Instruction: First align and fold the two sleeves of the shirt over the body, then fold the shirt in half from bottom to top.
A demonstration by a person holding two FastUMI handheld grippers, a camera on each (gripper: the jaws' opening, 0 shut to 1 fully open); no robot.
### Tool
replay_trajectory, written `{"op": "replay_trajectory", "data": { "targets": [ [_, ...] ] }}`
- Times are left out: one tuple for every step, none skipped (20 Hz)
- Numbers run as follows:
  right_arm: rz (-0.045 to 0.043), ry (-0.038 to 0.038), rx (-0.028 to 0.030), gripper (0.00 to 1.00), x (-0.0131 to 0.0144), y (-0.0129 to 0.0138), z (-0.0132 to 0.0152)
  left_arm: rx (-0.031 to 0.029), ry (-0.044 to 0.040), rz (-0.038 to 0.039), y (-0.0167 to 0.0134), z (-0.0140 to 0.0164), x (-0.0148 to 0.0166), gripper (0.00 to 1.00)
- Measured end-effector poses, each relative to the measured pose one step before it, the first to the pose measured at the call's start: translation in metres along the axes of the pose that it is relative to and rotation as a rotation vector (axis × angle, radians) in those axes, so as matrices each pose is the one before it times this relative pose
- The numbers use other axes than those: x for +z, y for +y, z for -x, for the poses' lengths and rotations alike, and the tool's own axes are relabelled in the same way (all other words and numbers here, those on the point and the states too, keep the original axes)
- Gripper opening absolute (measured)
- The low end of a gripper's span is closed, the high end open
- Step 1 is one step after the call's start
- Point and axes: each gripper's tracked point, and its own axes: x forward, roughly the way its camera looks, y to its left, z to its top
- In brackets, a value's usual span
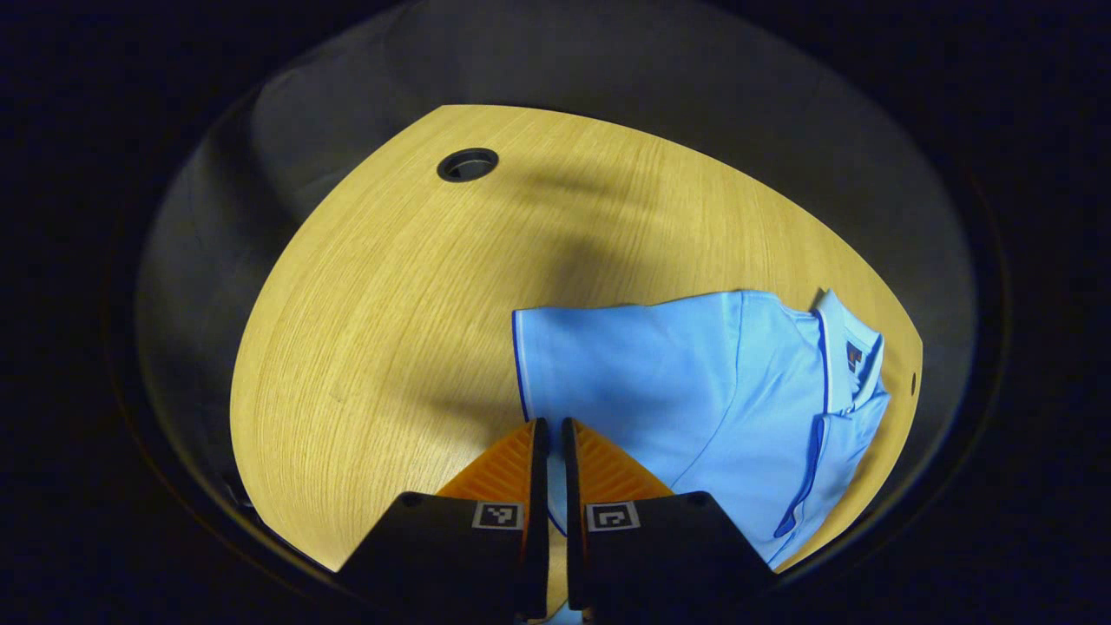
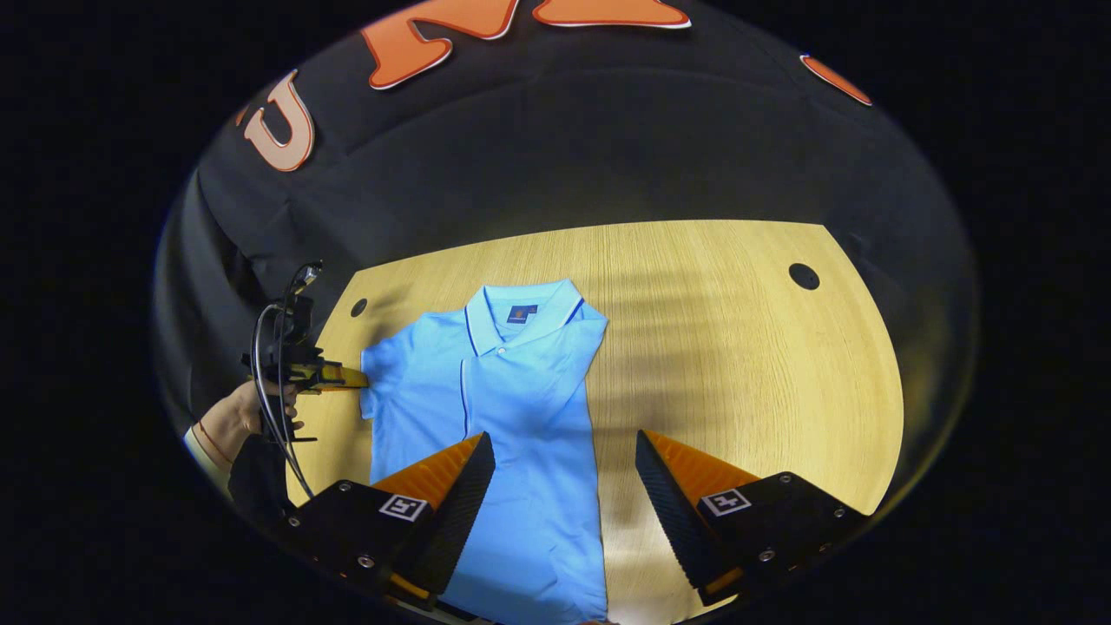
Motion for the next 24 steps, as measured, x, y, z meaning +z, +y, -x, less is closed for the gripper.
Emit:
{"op": "replay_trajectory", "data": {
  "targets": [
    [0.00392, -0.01432, -0.00821, 0.99, 0.00195, -0.00084, 0.00113, -0.02545, 0.01512, 0.01042, -0.00754, 0.00819, -0.00606, 0.07],
    [0.00195, -0.01503, -0.00703, 0.99, 0.00271, -0.00016, 0.00182, -0.00681, 0.00591, 0.00321, -0.00316, 0.00483, -0.00106, 0.07],
    [0.00293, -0.01867, -0.00065, 0.99, 0.00383, 0.00089, 0.00274, -0.00339, -0.0181, -0.02084, -0.00317, 0.00449, 0.00301, 0.07],
    [0.00041, -0.01913, -0.00248, 0.98, 0.00225, -0.00009, 0.00348, 0.01338, -0.03345, -0.03882, -0.0015, 0.00829, 0.00838, 0.07],
    [-0.00441, -0.01896, -0.00365, 0.99, 0.00311, -0.00013, 0.00568, 0.0035, -0.03509, -0.04177, -0.00572, 0.011, 0.00986, 0.07],
    [-0.00541, -0.01354, -0.00386, 0.99, 0.00324, 0.00035, 0.00341, -0.00513, -0.0316, -0.04745, -0.00975, 0.01228, 0.0099, 0.07],
    [-0.00559, -0.00856, -0.00487, 0.99, 0.00236, -0.00009, 0.00301, -0.00307, -0.02514, -0.05137, -0.01032, 0.01116, 0.00641, 0.07],
    [-0.00792, -0.01228, -0.00502, 0.99, 0.00113, 0.00019, 0.00207, -0.00943, -0.02011, -0.04971, -0.01197, 0.01141, 0.00662, 0.07],
    [-0.00708, -0.01225, -0.00071, 0.99, 0.00223, 0.0001, 0.00281, -0.01898, -0.02205, -0.03948, -0.01594, 0.01161, 0.00799, 0.07],
    [-0.00682, -0.01519, -0.00103, 0.99, 0.00203, 0.00063, 0.00361, -0.02363, -0.0184, -0.0331, -0.01787, 0.01003, 0.0066, 0.07],
    [-0.00396, -0.01602, -0.00565, 0.99, 0.00228, -0.00096, 0.00433, -0.02693, -0.01518, -0.03059, -0.01739, 0.00859, 0.00444, 0.07],
    [0.00085, -0.01847, -0.0062, 0.99, 0.00203, -0.00182, 0.00397, -0.03263, -0.01049, -0.02645, -0.02112, 0.00391, 0.00491, 0.08],
    [0.00549, -0.01989, -0.00823, 0.99, 0.00253, -0.00246, 0.00461, -0.03772, -0.00631, -0.02286, -0.02193, 0.00259, 0.00204, 0.07],
    [0.00694, -0.01852, -0.01004, 0.99, 0.00172, -0.00267, 0.00382, -0.03216, -0.00273, -0.0199, -0.02196, 0.00021, 0.00282, 0.07],
    [0.00499, -0.01573, -0.00627, 0.99, 0.00163, -0.00251, 0.00364, -0.02948, -0.00164, -0.0176, -0.01707, 0.00094, 0.00208, 0.07],
    [0.00067, -0.00937, 0.00452, 0.98, 0.00025, -0.00021, 0.00478, -0.02302, 0.00025, -0.01702, -0.01664, 0.0006, 0.00117, 0.07],
    [-0.00451, -0.00566, 0.00345, 0.99, -0.00076, 0.00026, 0.00361, -0.01975, 0.00218, -0.0148, -0.01621, 0.00037, 0.00013, 0.07],
    [-0.00667, -0.00931, 0.0001, 0.99, 0.00033, -0.00113, 0.00409, -0.01877, 0.00425, -0.01303, -0.01559, -0.00361, 0.00059, 0.07],
    [-0.00749, -0.00831, -0.00292, 0.99, -0.00036, -0.00312, 0.00363, -0.01862, 0.00785, -0.01373, -0.01789, -0.0093, -0.00308, 0.07],
    [-0.00497, -0.00234, -0.00587, 0.99, -0.00148, -0.00193, 0.00072, -0.0094, 0.00628, -0.00836, -0.01227, -0.00568, -0.00087, 0.07],
    [-0.00563, -0.00198, -0.00466, 0.99, -0.00101, -0.00378, 0.00319, -0.00792, 0.00499, -0.00911, -0.01015, -0.00436, -0.0009, 0.07],
    [-0.00647, -0.00208, -0.00327, 0.99, -0.00129, -0.00357, 0.00356, -0.00408, 0.00328, -0.00757, -0.00794, -0.00175, -0.00181, 0.07],
    [-0.00682, -0.00151, -0.0026, 0.99, -0.00222, -0.00345, 0.00197, 0.00655, 0.00623, -0.00712, -0.00539, -0.00503, -0.00117, 0.07],
    [-0.00634, 0.00015, -0.00285, 0.99, -0.00099, -0.00273, 0.00166, 0.00854, 0.005, -0.00854, -0.00309, -0.0052, -0.00146, 0.07]
  ]
}}
